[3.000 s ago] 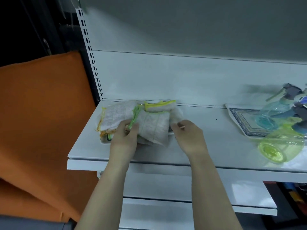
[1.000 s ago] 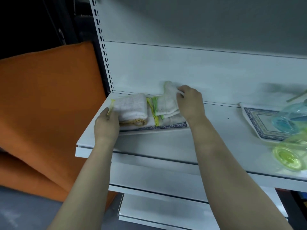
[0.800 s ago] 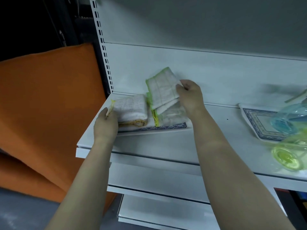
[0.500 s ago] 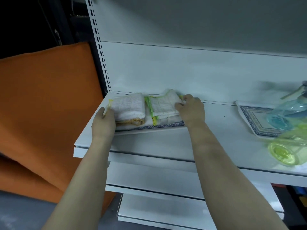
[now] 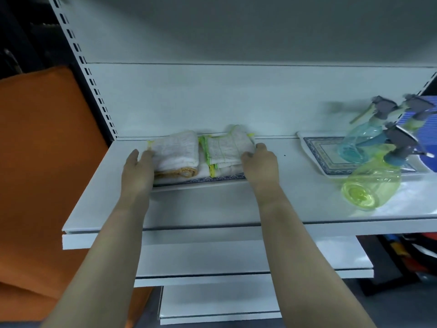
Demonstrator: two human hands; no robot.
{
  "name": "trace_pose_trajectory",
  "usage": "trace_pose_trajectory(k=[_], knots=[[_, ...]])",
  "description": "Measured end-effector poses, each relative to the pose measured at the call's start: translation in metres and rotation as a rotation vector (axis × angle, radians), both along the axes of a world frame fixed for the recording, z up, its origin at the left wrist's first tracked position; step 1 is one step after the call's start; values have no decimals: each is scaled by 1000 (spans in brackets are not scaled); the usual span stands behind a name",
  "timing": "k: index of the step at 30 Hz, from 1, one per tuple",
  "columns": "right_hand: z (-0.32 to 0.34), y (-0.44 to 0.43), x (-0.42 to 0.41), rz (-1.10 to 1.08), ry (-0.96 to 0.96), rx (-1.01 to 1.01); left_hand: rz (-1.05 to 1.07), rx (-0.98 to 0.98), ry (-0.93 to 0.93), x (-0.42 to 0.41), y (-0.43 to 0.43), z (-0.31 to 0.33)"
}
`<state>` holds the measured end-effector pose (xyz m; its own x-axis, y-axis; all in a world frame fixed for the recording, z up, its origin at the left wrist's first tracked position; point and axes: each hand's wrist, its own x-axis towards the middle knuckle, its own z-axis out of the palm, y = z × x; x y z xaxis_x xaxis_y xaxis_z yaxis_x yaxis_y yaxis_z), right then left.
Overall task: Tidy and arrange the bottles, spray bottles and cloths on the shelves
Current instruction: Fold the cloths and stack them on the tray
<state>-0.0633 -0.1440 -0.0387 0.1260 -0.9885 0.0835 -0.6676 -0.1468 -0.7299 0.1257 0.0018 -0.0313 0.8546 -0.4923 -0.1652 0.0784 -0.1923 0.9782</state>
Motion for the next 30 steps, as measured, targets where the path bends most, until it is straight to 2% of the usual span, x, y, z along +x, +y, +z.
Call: trace_pose_trajectory(k=[12,23,26,30], knots=[[4,9,-62,-79,78,-103,-138,-18,-34,-40,-51,-5],[12,16,-102,-67,-28,-64,-153,56,-121,-51,-65,-6],[15,25,-111,-58,-37,-59,-69,32,-244,-63,-56,-1],[16,39,-125,-52,-45,-150,-65,-127,-544,-98,-41,3]])
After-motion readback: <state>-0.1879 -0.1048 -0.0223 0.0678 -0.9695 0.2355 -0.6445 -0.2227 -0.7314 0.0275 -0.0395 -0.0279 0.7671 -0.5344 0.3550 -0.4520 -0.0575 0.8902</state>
